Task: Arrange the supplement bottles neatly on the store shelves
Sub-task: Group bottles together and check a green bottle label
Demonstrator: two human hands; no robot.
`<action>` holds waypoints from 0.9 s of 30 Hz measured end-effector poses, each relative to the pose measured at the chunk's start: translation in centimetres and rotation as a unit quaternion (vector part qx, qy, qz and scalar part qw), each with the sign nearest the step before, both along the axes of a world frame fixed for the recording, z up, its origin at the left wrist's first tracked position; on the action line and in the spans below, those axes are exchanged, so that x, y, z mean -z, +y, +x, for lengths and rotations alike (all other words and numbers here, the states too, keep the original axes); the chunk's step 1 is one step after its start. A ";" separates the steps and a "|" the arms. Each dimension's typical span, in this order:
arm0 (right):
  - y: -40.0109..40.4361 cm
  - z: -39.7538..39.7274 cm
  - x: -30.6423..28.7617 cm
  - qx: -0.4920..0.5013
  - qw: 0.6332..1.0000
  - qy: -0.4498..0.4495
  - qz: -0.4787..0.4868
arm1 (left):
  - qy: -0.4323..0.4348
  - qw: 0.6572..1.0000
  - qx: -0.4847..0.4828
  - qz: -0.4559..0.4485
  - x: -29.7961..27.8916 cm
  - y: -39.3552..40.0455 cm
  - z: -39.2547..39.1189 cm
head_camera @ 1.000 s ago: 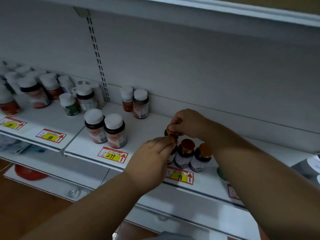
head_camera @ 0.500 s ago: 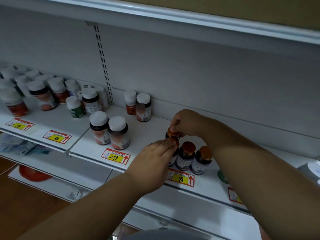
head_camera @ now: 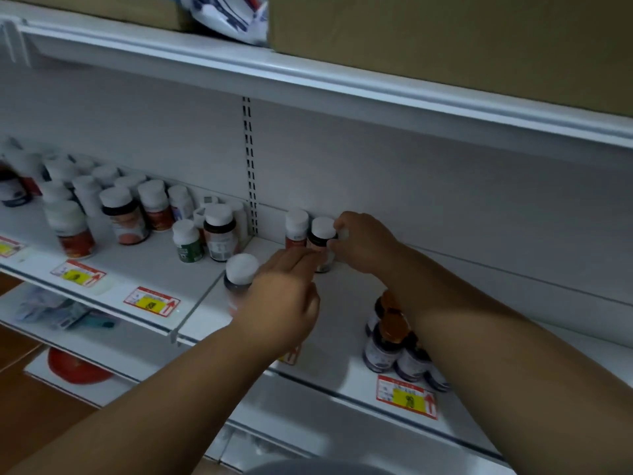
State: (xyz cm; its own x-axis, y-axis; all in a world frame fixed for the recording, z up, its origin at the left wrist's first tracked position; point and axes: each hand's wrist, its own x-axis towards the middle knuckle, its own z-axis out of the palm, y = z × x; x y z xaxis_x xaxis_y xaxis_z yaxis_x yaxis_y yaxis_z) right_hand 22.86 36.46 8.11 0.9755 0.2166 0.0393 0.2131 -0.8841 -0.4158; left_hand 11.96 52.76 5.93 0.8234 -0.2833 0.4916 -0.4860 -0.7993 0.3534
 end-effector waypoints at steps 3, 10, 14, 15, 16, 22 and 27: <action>2.7 2.5 1.2 0.068 0.998 0.017 -0.003 | -0.018 1.000 0.022 -0.008 -0.3 3.1 1.8; 5.8 4.6 3.2 0.153 0.988 -0.011 0.022 | -0.010 0.996 0.091 0.004 0.5 8.8 5.8; 5.4 1.7 1.7 0.219 0.965 -0.041 0.136 | 0.013 0.992 0.117 -0.049 0.1 10.4 6.5; 5.3 0.7 0.9 0.234 0.954 -0.051 0.179 | 0.017 0.990 0.123 -0.061 0.1 10.6 6.6; 5.3 -0.4 0.1 0.246 0.942 -0.063 0.222 | 0.022 0.988 0.130 -0.075 0.1 10.7 6.7; 5.3 -6.2 -4.1 0.263 0.899 -0.107 0.333 | 0.076 0.973 0.150 -0.160 -0.6 9.2 5.1; 5.5 -8.9 -5.0 0.258 0.859 -0.077 0.436 | 0.080 0.967 0.173 -0.171 -1.4 8.0 3.0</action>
